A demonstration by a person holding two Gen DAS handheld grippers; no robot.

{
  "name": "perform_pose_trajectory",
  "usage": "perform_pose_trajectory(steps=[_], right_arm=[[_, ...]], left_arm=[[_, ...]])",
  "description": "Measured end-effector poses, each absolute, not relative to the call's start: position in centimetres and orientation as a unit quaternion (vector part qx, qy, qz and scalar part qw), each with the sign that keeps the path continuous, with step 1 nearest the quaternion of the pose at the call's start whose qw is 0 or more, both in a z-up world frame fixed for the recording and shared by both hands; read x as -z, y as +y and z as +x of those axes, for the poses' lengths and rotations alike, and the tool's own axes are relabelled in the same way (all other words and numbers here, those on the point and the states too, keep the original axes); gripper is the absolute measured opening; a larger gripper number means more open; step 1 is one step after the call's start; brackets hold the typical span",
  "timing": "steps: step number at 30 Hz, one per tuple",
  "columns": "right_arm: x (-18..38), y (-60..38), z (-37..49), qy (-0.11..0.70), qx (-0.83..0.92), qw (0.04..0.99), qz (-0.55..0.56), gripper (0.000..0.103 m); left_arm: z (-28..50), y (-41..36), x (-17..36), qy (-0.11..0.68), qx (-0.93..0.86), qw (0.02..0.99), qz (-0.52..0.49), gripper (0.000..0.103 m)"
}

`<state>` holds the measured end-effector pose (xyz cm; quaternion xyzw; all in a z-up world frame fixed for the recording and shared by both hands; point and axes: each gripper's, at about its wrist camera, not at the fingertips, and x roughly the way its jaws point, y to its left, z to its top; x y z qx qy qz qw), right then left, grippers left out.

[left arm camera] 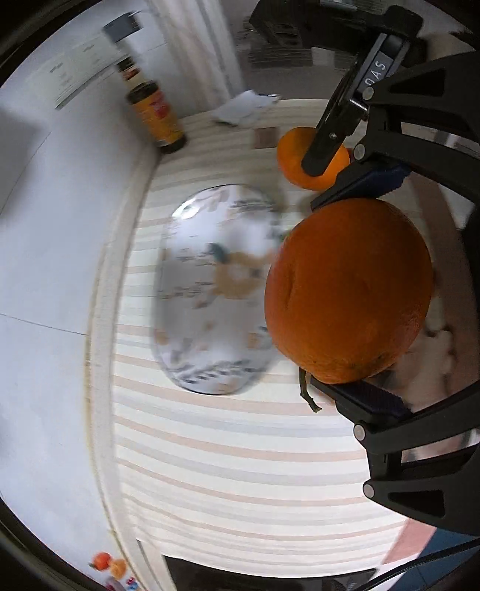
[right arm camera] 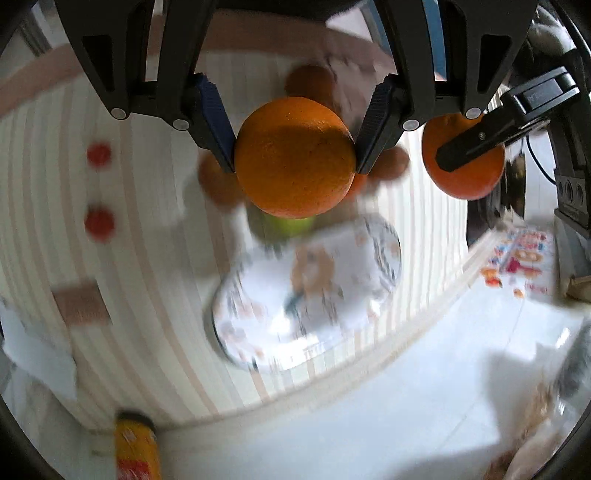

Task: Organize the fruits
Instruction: 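Carry both oranges onto the deer plate and open both tools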

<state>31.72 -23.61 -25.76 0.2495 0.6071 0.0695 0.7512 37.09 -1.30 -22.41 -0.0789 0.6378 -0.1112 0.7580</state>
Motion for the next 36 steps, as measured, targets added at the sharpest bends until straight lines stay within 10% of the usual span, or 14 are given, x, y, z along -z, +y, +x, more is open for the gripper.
perform_pose_trajectory(steps=[33,36], right_arm=[[34.9,-21.5,49.5,0.669,-0.097,0.719,0.162,0.068],[34.8,-21.3,49.3,0.672,-0.088,0.72,0.148,0.096]], left_arm=[[50.6,-3.7,33.7,0.722,0.047,0.689,-0.047,0.084],[50.5,-4.5,33.8,0.723,0.046,0.688,-0.042,0.084]])
